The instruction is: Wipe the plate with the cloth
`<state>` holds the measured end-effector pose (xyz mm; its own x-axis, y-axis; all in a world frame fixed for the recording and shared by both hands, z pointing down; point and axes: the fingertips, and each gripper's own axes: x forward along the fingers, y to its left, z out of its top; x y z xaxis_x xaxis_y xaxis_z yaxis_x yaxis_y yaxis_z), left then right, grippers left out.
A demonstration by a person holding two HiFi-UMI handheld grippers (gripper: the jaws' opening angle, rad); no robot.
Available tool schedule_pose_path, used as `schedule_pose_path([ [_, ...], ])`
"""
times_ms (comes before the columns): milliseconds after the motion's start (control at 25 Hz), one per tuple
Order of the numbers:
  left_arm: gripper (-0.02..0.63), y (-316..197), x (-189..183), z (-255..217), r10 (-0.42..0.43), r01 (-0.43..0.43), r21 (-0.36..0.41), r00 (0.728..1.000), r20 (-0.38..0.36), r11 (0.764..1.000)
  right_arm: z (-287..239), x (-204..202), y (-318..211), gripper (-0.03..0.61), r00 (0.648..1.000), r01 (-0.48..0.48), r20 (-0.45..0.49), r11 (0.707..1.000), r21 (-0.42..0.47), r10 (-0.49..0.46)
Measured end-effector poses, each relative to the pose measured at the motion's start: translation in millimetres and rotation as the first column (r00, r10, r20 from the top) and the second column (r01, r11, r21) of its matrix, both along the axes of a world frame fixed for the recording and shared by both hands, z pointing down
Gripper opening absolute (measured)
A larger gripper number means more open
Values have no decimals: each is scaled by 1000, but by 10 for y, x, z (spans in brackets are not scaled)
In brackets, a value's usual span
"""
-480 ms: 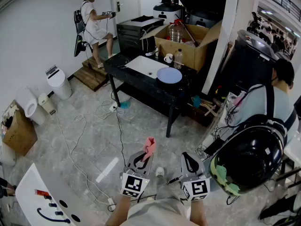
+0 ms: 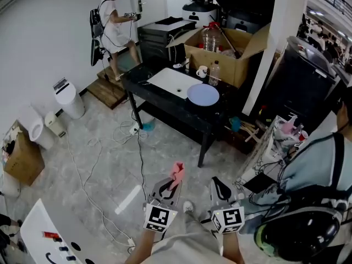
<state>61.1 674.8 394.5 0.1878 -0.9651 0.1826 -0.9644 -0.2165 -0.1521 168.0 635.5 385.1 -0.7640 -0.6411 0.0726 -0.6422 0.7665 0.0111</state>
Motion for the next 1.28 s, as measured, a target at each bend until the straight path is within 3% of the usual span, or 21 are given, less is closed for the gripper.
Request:
schedule_pose_path([
  [280,34,-906,-221,-20,7,-7,-21,1000,-9,1000,-72,-338,-950,20,1000,18,-13,1000,-10,-18],
  [640,34,-1831,-388,-69,2,-2,-46,1000,1,999,-69,-455,-1860,20,1000,6,-10,998,-57,-6],
  [1280,34,-2594,-543,-31,-50,51,-76,999,21,996,-30,-603,-2639,20,998,61,21,994,-90,-59],
])
